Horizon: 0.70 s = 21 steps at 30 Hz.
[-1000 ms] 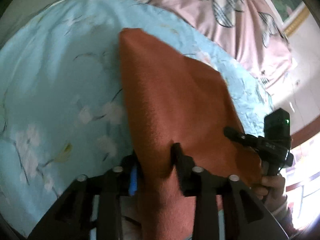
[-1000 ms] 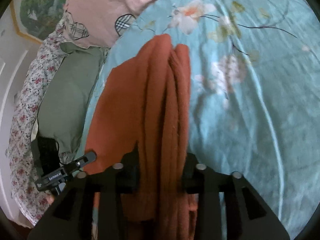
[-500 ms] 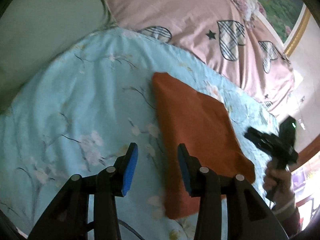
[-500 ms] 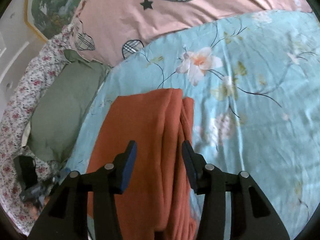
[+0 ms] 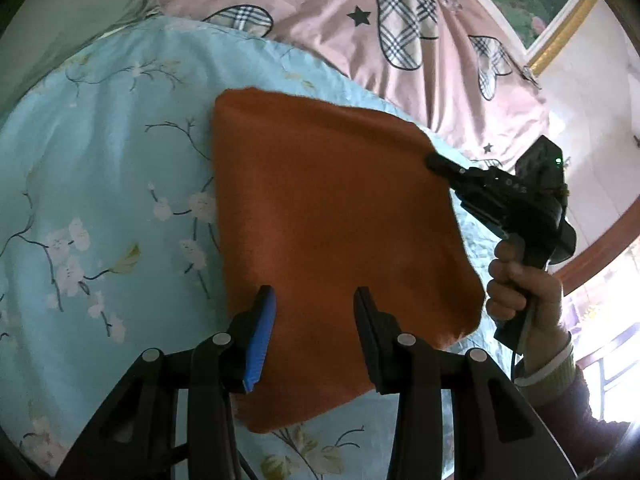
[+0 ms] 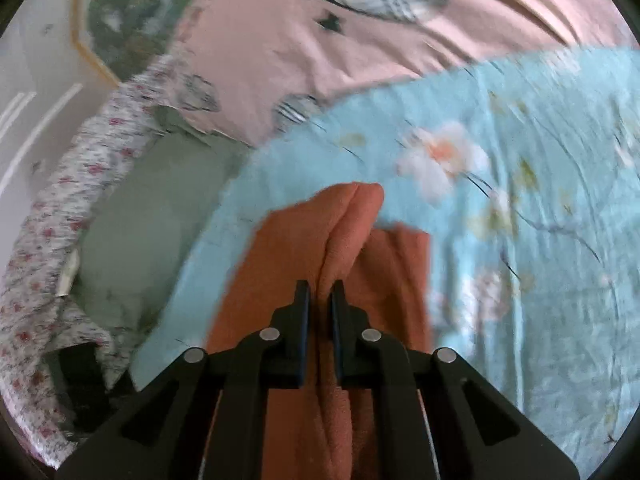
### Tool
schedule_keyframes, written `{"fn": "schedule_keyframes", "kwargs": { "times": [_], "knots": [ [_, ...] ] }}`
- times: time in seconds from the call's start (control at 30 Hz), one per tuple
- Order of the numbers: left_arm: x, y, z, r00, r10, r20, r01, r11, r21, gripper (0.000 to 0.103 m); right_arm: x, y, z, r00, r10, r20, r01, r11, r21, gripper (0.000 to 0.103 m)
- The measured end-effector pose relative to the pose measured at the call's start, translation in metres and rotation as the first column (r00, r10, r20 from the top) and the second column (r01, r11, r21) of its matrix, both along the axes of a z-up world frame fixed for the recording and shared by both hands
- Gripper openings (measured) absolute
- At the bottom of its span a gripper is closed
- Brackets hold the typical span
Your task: Fold small clothes
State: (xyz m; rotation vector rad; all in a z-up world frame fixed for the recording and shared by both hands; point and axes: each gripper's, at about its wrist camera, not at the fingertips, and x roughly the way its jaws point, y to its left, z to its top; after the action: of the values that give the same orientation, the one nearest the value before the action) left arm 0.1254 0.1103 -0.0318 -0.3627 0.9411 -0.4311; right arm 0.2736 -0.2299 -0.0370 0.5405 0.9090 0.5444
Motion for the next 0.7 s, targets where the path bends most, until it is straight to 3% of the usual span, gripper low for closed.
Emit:
{"fn": "schedule_keyframes", "kwargs": {
  "times": [0.13, 0.3, 0.57, 0.7],
  "knots": [
    [-0.003, -0.006, -0.001, 0.999, -0.035, 0.005, 0.035, 0.999, 0.000, 0.040, 0.002, -0.007, -0.021, 0.998, -0.030, -0.056, 0.031, 0.999, 0.023, 0.011],
    [-0.006, -0.011, -0.010, 0.998, -0.061, -0.011, 0.062, 0.998, 0.016, 0.040, -0.009, -0.013, -0.012, 0.999, -0.049, -0.020, 0.049, 0.999, -0.004, 0.011],
    [0.002, -0.016, -0.027, 0.995, -0.084, -0.052, 0.084, 0.996, 0.006, 0.039, 0.006, -0.009, -0.045, 0.992, -0.082, -0.093, 0.074, 0.993, -0.091, 0.011],
    [0.001, -0.025, -0.033, 0.993, -0.100, -0.065, 0.102, 0.994, 0.029, 0.039, 0.002, -0.011, -0.040, 0.990, -0.088, -0.106, 0.078, 0.992, -0.101, 0.012]
  ]
}}
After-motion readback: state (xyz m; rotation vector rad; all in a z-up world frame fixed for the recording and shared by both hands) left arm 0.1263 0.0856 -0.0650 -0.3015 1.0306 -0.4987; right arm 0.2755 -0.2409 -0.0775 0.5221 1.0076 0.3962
